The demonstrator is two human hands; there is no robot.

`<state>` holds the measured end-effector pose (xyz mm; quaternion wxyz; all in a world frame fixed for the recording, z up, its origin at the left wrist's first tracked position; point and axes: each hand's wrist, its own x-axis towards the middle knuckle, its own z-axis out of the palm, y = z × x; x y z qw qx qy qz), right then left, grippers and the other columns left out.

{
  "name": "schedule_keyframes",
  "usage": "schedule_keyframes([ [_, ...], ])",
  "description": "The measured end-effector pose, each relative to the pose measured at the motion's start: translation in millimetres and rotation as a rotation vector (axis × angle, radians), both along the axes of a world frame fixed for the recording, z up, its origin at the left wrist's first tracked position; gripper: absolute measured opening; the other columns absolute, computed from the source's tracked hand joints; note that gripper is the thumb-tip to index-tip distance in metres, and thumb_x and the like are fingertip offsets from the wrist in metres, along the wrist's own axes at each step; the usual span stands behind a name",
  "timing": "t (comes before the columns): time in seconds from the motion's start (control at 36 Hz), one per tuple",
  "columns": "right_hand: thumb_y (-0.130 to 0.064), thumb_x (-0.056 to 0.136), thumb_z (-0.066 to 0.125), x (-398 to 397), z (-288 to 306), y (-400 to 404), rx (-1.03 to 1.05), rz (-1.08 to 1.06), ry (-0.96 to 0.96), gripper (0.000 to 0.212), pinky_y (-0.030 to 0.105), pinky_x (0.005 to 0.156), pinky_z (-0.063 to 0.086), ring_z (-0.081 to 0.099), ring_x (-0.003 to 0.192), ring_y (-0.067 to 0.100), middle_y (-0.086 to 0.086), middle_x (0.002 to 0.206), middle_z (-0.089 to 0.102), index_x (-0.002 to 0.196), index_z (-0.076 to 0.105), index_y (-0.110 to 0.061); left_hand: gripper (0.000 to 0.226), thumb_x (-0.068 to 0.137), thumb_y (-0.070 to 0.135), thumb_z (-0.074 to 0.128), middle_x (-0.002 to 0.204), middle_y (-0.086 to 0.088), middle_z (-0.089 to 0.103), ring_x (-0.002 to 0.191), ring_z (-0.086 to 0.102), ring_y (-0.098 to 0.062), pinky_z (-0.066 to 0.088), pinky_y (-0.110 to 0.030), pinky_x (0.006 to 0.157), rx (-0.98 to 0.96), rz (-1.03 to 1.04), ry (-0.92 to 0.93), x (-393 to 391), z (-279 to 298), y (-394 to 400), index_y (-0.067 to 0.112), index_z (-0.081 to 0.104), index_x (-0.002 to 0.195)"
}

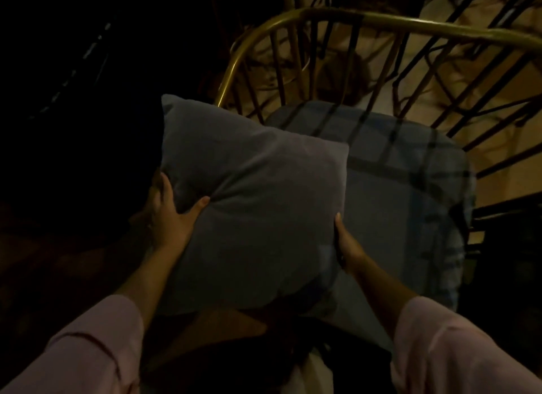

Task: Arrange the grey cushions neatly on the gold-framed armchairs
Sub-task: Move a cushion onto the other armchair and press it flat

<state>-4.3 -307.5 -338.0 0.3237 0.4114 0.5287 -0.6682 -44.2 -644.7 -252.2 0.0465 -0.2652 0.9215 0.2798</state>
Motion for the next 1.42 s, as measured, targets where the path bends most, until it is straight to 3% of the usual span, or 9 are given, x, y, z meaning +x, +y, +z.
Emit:
schedule_keyframes([
  [0.19,-0.092,0.035,0.062,9.1,-0.1,0.6,-0.128,-0.175,0.032,0.131,0.050,0.109,0.043,0.054,0.127,0.030,0.009,0.141,0.056,0.143,0.049,-0.019,0.099,0.062,0.081,0.062,0.151,-0.004,0.042,0.138,0.042,-0.029,0.039,-0.055,0.109,0.084,0.099,0.186,13.3,14.1,17.1,0.045,0.026,0.147],
  [0.36,-0.096,0.048,0.056,46.8,29.3,29.5,0.043,-0.294,0.030,0.116,0.052,0.104,0.047,0.060,0.117,0.031,0.009,0.131,0.062,0.136,0.057,-0.020,0.066,0.081,0.044,0.072,0.139,-0.006,0.057,0.127,0.054,-0.024,0.044,-0.034,0.100,0.293,0.103,0.271,6.9,36.1,55.3,0.023,0.048,0.139],
  [0.61,-0.077,0.073,0.054,91.8,64.6,109.7,0.364,-0.357,0.082,0.089,0.044,0.105,0.044,0.056,0.120,0.031,0.009,0.129,0.061,0.134,0.056,-0.012,0.068,0.087,0.034,0.070,0.149,-0.009,0.046,0.134,0.046,-0.029,0.038,-0.029,0.096,0.527,-0.020,0.018,-14.6,8.3,144.1,0.017,0.041,0.146],
  [0.69,-0.087,0.049,0.063,97.6,53.2,125.9,0.363,-0.327,0.046,0.118,0.052,0.109,0.042,0.051,0.131,0.035,0.010,0.146,0.051,0.143,0.046,-0.016,0.078,0.085,0.036,0.072,0.152,-0.011,0.041,0.137,0.042,-0.030,0.035,-0.030,0.099,0.515,-0.027,-0.104,-4.9,-13.5,156.8,0.017,0.033,0.149],
  [0.89,-0.048,0.090,0.060,84.3,48.2,126.3,0.325,-0.154,0.173,0.078,0.043,0.114,0.034,0.037,0.143,0.029,0.001,0.158,0.035,0.156,0.024,-0.027,0.099,0.077,0.063,0.065,0.158,-0.014,0.032,0.143,0.035,-0.034,0.030,-0.050,0.118,0.432,-0.032,-0.248,16.6,-49.2,147.6,0.017,0.023,0.154],
  [1.03,-0.024,0.095,0.060,97.5,65.4,131.7,0.379,-0.163,0.313,0.066,0.028,0.109,0.036,0.040,0.136,0.015,0.002,0.147,0.044,0.153,0.029,-0.014,0.075,0.094,0.046,0.054,0.157,-0.021,0.030,0.142,0.032,-0.042,0.028,-0.052,0.117,0.205,0.014,-0.285,37.5,-31.1,166.2,0.010,0.026,0.153],
  [1.17,-0.027,0.091,0.066,136.6,98.7,168.9,0.534,-0.228,0.342,0.064,0.043,0.113,0.039,0.046,0.134,0.018,0.001,0.143,0.051,0.148,0.040,-0.015,0.081,0.090,0.041,0.062,0.162,-0.017,0.017,0.146,0.023,-0.041,0.024,-0.054,0.117,0.094,-0.009,-0.290,70.6,-2.9,217.8,0.012,0.022,0.154],
  [1.31,-0.019,0.092,0.066,193.5,152.3,241.4,0.774,-0.240,0.438,0.054,0.032,0.106,0.042,0.055,0.122,0.017,0.006,0.132,0.058,0.141,0.049,-0.007,0.083,0.088,0.033,0.067,0.163,-0.017,0.011,0.147,0.021,-0.040,0.025,-0.049,0.116,0.194,-0.129,-0.244,117.0,32.7,313.2,0.012,0.020,0.154],
  [1.42,-0.018,0.092,0.066,246.1,179.4,317.2,0.951,-0.412,0.481,0.047,0.044,0.104,0.047,0.060,0.121,0.027,0.017,0.131,0.062,0.135,0.053,-0.005,0.085,0.087,0.032,0.069,0.160,-0.022,0.015,0.147,0.022,-0.040,0.025,-0.045,0.117,0.282,-0.323,-0.220,152.4,54.1,401.0,0.007,0.021,0.153],
])
